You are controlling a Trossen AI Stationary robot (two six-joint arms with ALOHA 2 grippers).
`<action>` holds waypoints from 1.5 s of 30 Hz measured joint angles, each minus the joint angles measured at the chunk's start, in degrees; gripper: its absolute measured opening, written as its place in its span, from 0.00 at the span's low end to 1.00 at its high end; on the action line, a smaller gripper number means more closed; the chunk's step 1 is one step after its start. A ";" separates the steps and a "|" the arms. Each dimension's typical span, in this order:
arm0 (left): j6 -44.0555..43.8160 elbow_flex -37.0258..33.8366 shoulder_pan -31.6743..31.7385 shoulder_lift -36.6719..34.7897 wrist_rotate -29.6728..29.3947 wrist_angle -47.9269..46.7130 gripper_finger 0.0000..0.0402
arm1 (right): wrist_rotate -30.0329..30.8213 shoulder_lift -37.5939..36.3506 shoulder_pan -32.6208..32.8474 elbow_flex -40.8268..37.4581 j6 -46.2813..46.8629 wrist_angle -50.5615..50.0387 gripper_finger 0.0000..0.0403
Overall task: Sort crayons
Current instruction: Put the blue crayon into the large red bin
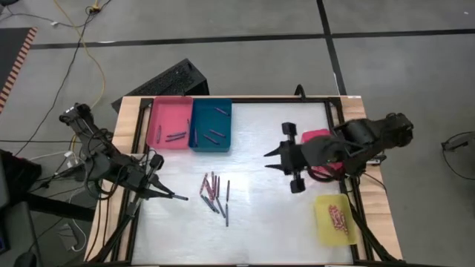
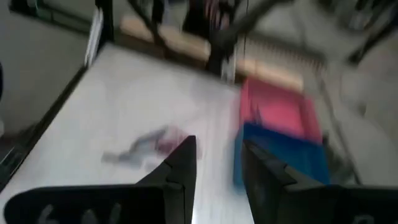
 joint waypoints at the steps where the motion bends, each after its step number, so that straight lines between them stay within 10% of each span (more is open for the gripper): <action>1: 0.17 0.00 0.09 0.12 0.00 0.04 0.01 | -0.24 -2.19 -0.68 -5.97 -2.58 7.42 0.30; 10: 3.65 -0.02 1.85 0.45 2.18 3.63 0.01 | -14.61 -19.14 -10.69 -50.00 -0.43 62.62 0.30; 18: 3.58 -4.83 10.18 1.18 13.08 10.71 0.01 | -16.24 -12.81 -13.93 -69.56 0.34 102.84 0.30; 35: -6.89 -30.69 27.40 -17.45 19.60 27.79 0.01 | -16.43 20.59 -18.82 -49.00 -0.43 114.39 0.33; 45: -9.13 -34.92 33.97 -19.38 24.45 31.17 0.01 | -16.82 33.73 -19.52 -33.27 0.28 114.27 0.61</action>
